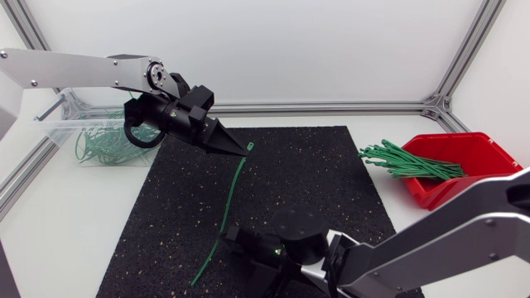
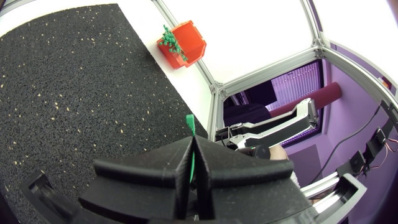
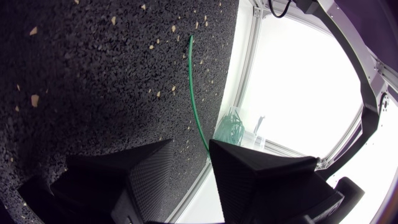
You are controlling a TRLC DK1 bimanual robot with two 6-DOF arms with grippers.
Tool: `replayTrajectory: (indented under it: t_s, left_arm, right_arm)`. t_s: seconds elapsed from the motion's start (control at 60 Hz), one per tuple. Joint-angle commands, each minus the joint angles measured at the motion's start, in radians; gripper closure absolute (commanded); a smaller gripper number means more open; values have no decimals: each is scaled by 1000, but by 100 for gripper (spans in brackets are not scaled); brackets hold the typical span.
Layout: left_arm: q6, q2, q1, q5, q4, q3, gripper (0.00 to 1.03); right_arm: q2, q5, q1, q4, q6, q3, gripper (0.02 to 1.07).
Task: Take a green cable tie from the red box, thread the tail through the head to close it, then place it in the transparent bin on the left.
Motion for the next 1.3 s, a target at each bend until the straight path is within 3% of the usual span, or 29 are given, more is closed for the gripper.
replayTrajectory:
  t_s: [0.0,0.683,1.283]
  left_arm:
    - [-25,-40,-8,14,-24,27,100]
    - [-245,-28,-74,-29,13,177,100]
    - [-249,43,-62,-27,33,200,100]
  right_arm:
    - [-53,8,8,-2,-36,-21,60]
    - [-302,34,2,-22,-62,-119,60]
    - [-133,22,25,4,-64,-19,60]
